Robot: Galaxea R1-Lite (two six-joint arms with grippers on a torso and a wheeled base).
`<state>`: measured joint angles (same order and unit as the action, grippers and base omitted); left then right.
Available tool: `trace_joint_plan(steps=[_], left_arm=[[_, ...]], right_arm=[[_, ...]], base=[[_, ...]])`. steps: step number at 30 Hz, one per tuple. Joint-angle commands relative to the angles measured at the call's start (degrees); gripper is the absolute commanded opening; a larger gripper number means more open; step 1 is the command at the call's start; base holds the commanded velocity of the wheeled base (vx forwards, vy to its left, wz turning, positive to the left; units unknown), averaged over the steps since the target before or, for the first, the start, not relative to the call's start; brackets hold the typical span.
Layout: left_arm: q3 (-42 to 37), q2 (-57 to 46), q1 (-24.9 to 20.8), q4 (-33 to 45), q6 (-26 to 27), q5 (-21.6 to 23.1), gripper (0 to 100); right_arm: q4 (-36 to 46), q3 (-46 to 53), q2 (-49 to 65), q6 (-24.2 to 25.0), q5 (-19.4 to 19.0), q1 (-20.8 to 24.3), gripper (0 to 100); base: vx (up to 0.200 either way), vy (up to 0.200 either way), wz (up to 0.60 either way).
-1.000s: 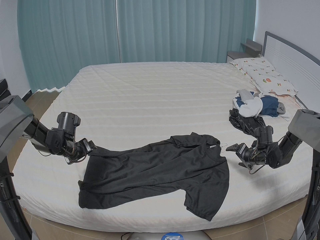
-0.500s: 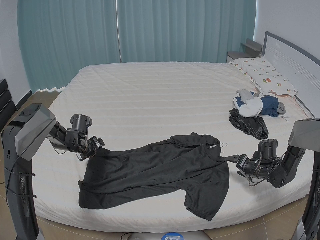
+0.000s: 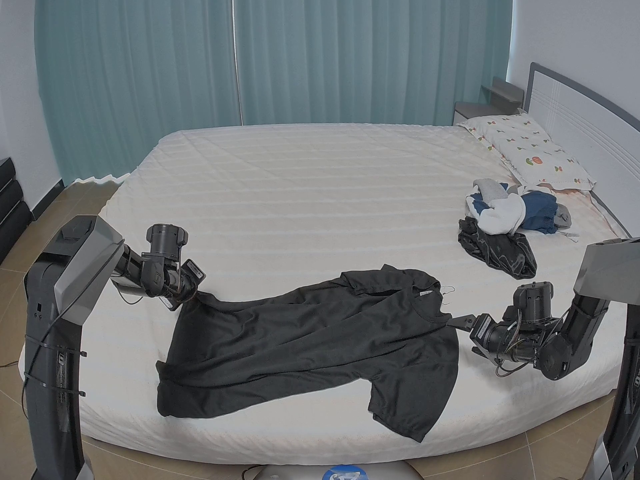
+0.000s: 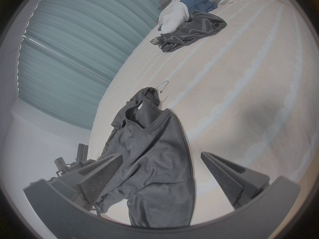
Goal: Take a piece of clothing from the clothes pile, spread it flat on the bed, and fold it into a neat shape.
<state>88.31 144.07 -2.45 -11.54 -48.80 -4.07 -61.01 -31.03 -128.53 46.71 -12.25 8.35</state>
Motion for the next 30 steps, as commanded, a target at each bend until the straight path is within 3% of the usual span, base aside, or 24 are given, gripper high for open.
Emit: trace_joint_plan(steps=[1,4,5,10,19,20,27,30], left_arm=[[3.4,1.0,1.4,-6.4,-7.7,0.3,0],[3.4,1.0,2.0,-11.1,-10.6,0.2,0],[2.7,1.0,2.5,-16.2,-13.3,0.0,0],[2.7,2.8,4.3,-27.7,-18.4,0.6,0],[5.7,6.9,3.2,-28.8,-16.3,0.2,0],[6.1,7.0,3.3,-28.8,-16.3,0.0,100],[5.3,6.7,3.2,-28.9,-16.3,0.2,100],[0.7,3.2,3.5,-28.9,-16.4,0.4,100]], right_arm=[[0.0,0.9,-0.3,-0.5,-0.1,0.6,100],[0.0,1.0,-0.6,-1.0,-0.1,0.9,100],[0.0,1.1,-1.1,-1.5,-0.1,1.0,100],[0.0,1.1,-1.8,-2.2,-0.1,1.8,100],[0.0,3.0,-2.7,-5.7,-0.1,2.6,100],[0.0,3.3,-2.9,-6.2,-0.1,2.6,100],[-0.1,6.0,-2.7,-8.5,-1.9,4.3,100],[-0.4,6.4,-2.8,-10.1,-2.1,4.7,100]], base=[[0.0,0.0,0.0],[0.0,0.0,0.0],[0.0,0.0,0.0],[0.0,0.0,0.0],[0.0,0.0,0.0],[0.0,0.0,0.0],[0.0,0.0,0.0],[0.0,0.0,0.0]])
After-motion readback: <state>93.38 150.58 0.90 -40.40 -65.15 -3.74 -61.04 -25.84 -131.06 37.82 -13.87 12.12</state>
